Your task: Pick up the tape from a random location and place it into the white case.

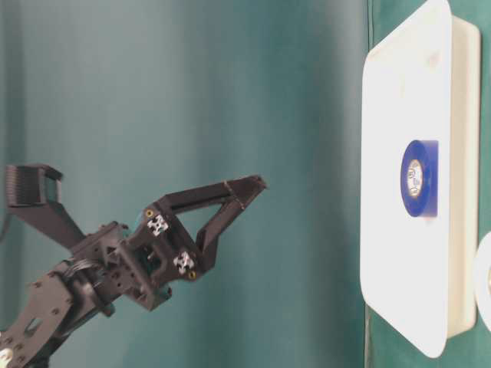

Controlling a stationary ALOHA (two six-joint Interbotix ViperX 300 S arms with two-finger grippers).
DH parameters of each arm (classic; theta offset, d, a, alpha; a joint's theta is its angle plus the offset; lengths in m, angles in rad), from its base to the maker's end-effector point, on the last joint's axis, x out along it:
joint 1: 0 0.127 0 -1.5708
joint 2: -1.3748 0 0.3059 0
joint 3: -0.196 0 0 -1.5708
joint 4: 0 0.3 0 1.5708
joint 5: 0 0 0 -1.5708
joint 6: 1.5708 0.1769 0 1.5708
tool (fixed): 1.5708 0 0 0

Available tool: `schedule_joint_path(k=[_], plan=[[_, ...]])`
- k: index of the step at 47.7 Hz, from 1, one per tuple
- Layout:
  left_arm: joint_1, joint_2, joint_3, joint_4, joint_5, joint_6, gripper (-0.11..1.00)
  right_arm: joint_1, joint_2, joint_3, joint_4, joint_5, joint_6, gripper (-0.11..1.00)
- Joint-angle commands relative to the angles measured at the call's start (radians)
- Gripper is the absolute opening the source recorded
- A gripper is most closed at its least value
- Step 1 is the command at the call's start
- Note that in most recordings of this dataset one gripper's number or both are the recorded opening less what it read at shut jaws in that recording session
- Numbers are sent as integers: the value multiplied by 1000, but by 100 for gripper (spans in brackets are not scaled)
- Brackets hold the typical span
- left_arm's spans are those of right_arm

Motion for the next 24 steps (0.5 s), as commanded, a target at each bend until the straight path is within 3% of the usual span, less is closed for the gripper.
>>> schedule_joint_path(k=[1, 14, 24], plan=[[-48, -38, 3, 2, -23, -3, 95, -2, 5, -28, 0, -5, 2, 91], [-64, -109, 83, 0, -52, -6, 95, -2, 3, -31, -2, -3, 5, 91], [-66, -264, 212, -3, -109, -12, 95, -2, -11, -32, -2, 14, 6, 91]])
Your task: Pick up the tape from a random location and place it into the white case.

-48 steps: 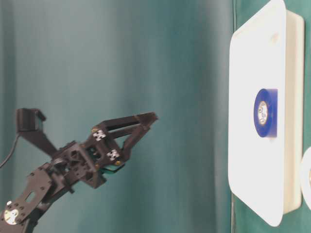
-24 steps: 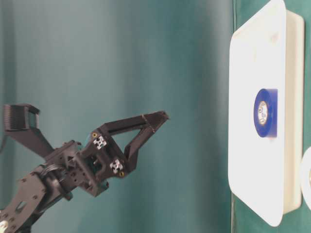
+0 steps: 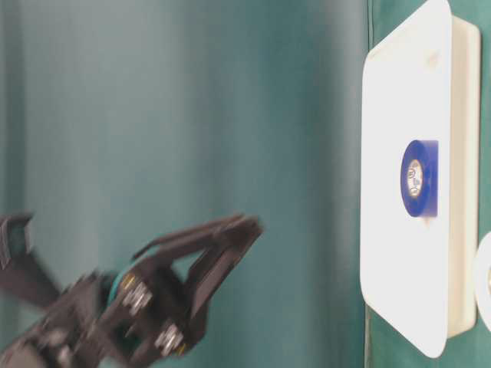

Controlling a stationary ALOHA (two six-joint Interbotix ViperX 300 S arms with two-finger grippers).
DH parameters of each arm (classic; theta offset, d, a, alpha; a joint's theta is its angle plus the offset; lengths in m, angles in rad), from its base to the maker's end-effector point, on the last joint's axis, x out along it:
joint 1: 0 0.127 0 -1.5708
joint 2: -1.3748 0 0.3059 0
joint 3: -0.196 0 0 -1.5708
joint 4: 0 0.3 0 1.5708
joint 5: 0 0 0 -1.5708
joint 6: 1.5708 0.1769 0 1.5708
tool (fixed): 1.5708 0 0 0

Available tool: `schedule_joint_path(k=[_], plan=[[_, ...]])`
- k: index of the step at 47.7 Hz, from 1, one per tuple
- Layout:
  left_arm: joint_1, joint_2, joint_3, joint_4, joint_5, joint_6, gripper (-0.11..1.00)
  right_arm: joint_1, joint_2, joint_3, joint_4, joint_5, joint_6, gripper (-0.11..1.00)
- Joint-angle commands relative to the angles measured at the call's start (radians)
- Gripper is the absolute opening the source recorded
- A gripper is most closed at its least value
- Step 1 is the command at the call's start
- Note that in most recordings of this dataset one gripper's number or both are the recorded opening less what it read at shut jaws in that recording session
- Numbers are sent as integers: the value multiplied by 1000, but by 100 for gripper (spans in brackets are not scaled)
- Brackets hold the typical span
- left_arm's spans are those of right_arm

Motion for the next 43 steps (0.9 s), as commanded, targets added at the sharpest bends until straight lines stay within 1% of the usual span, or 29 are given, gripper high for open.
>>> schedule_joint_path(k=[1, 7, 10, 26, 37, 43], plan=[[-2, -98, 43, -3, -54, -3, 95, -2, -8, -28, -2, 3, 3, 91], [-3, -210, 156, -5, -150, -3, 95, -2, -17, -29, -2, 11, 2, 91], [-2, -267, 206, -5, -179, -3, 95, -2, -23, -29, -2, 17, 0, 91], [-3, -578, 423, -9, -241, -9, 95, -2, -49, -29, -2, 64, 0, 91], [-3, -713, 581, -11, -310, -9, 95, -2, -54, -11, 0, 83, 0, 91], [-3, -762, 684, -11, -376, -12, 95, -3, -54, 2, -2, 84, 2, 91]])
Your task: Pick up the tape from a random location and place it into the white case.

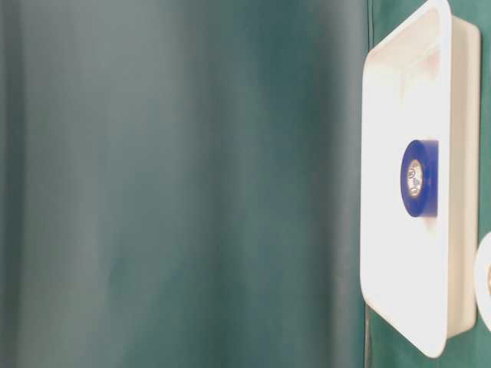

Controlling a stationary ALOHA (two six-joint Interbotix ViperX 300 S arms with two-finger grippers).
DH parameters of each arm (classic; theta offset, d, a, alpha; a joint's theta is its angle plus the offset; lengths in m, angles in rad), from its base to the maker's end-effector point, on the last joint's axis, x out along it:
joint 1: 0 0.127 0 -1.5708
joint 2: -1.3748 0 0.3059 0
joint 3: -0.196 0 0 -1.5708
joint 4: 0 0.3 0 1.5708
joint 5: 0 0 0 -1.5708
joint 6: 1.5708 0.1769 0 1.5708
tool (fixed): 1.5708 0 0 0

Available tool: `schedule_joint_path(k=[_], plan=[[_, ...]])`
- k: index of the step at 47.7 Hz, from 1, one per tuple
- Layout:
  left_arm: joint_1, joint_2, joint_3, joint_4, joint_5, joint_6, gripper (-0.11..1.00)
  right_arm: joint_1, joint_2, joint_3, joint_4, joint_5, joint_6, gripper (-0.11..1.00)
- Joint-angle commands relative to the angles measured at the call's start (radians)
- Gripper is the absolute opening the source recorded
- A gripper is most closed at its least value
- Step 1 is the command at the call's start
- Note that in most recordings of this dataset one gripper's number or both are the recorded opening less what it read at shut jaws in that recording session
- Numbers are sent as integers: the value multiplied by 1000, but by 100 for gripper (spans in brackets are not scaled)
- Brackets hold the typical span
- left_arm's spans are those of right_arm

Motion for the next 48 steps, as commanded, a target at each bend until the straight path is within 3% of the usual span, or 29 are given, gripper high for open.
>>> schedule_joint_path(k=[1, 10, 30, 36, 48], plan=[[-2, -26, 51, -2, -52, -2, 95, -2, 5, -3, 0, -5, 3, 91], [-2, -58, 129, -3, -86, -3, 94, 0, 11, 14, 0, -8, 3, 91], [-2, -54, 129, -3, -91, -11, 93, 3, 38, 14, 12, -3, 26, 91], [0, -54, 130, -3, -91, -11, 93, 49, 40, 12, 14, -3, 44, 91], [-2, -54, 130, -3, -91, -23, 93, 213, 41, 9, 14, -6, 54, 91]])
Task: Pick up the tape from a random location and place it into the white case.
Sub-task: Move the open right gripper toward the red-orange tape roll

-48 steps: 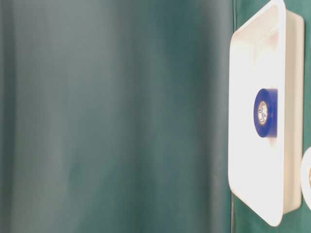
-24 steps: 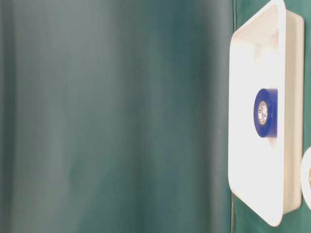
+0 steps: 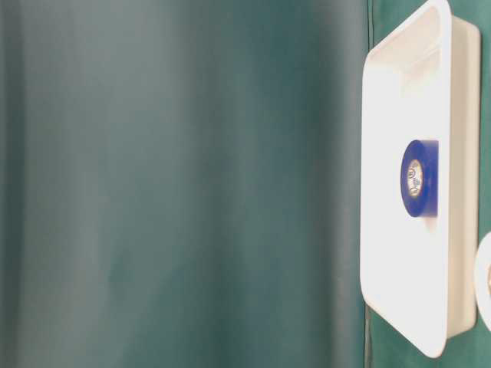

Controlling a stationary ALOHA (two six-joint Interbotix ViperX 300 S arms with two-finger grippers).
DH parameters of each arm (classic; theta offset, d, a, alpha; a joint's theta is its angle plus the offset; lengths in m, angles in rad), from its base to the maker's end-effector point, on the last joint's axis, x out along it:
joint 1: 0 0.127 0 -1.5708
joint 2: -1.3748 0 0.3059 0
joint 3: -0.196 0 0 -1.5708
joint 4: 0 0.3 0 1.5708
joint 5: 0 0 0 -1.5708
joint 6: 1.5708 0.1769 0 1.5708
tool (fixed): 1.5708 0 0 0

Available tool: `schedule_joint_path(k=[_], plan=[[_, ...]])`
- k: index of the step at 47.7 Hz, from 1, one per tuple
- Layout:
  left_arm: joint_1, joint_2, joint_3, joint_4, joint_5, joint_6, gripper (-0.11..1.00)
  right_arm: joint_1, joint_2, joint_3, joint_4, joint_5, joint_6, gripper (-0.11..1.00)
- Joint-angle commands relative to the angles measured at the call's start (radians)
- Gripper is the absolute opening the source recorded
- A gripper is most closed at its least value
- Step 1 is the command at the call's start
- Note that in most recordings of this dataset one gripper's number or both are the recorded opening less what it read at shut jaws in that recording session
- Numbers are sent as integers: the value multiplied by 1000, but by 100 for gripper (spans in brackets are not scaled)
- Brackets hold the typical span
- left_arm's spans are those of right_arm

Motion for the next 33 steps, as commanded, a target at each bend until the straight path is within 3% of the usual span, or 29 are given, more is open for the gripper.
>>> schedule_joint_path(k=[1, 12, 24, 33], plan=[[-2, 8, -11, -2, -11, -3, 93, 52, 8, -18, 3, -6, 3, 91], [-2, 3, -12, -2, -11, -5, 93, 158, 23, -18, 5, -8, 3, 91], [0, 3, -12, -2, -12, -5, 93, 161, 64, -31, 5, -28, 3, 91], [-2, 6, -12, -2, -11, -3, 93, 173, 192, -100, 0, -67, -2, 91]])
